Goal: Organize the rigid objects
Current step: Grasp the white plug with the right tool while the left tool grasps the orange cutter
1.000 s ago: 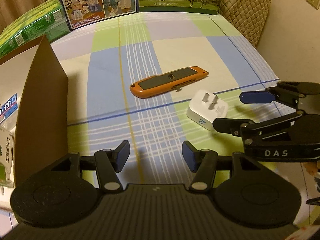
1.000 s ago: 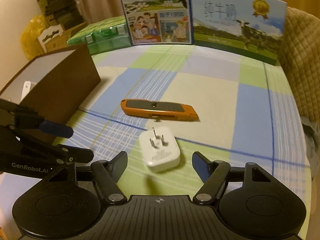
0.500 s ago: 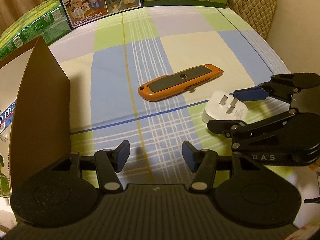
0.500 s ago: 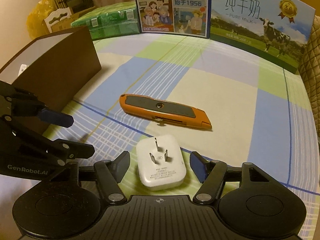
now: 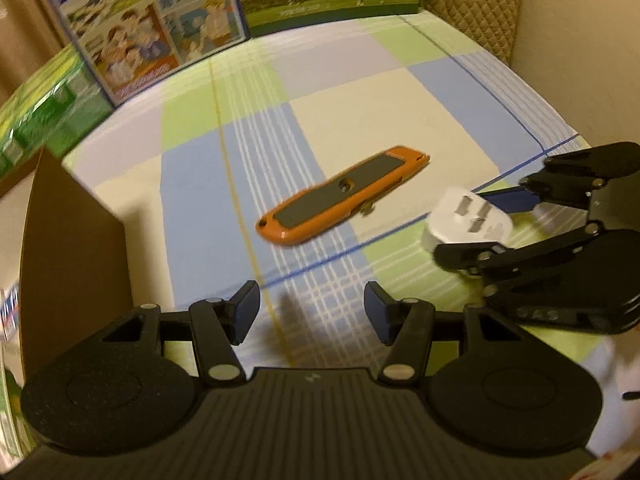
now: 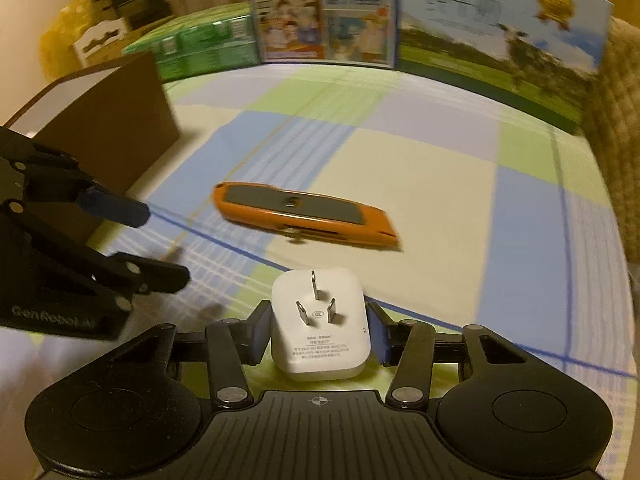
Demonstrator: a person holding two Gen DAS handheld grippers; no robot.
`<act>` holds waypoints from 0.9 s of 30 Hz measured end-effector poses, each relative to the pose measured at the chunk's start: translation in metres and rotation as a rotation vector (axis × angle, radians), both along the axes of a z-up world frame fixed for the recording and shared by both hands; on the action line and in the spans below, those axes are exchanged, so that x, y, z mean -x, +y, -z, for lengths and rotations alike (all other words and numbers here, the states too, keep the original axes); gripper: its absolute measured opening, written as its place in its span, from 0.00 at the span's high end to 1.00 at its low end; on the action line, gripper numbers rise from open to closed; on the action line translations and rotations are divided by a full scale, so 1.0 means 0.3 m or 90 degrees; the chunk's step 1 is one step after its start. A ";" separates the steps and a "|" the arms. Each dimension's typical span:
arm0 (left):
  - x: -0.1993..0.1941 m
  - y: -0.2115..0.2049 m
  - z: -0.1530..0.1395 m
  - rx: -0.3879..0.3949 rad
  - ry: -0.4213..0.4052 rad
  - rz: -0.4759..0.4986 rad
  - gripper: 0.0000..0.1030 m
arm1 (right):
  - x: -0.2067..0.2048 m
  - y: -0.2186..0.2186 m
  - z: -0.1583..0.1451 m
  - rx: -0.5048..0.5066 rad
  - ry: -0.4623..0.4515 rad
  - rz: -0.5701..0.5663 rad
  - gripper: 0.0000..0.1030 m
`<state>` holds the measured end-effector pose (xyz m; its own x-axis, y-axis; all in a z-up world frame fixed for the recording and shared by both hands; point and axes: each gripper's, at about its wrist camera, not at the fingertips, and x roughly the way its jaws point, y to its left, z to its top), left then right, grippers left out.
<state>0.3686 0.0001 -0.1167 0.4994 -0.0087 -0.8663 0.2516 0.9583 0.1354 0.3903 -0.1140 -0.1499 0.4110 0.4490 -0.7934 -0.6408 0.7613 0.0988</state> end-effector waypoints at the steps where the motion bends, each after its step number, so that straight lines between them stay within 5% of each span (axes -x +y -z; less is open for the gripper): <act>1: -0.009 -0.007 -0.005 -0.005 -0.004 0.012 0.48 | -0.004 -0.018 -0.002 -0.002 0.001 0.013 0.55; 9: -0.103 -0.065 -0.002 -0.036 -0.021 0.138 0.48 | -0.024 -0.184 -0.019 -0.002 -0.006 0.129 0.55; 14: -0.172 -0.055 0.033 -0.004 -0.019 0.202 0.48 | -0.022 -0.272 -0.032 -0.006 -0.004 0.181 0.55; 27: -0.255 -0.053 0.107 0.014 0.030 0.290 0.50 | 0.001 -0.311 -0.040 -0.008 -0.005 0.206 0.55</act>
<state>0.4452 -0.0157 -0.1488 0.4007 -0.2361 -0.8853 0.6529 0.7515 0.0951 0.3901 -0.2072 -0.1378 0.5400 0.3035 -0.7850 -0.3663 0.9245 0.1054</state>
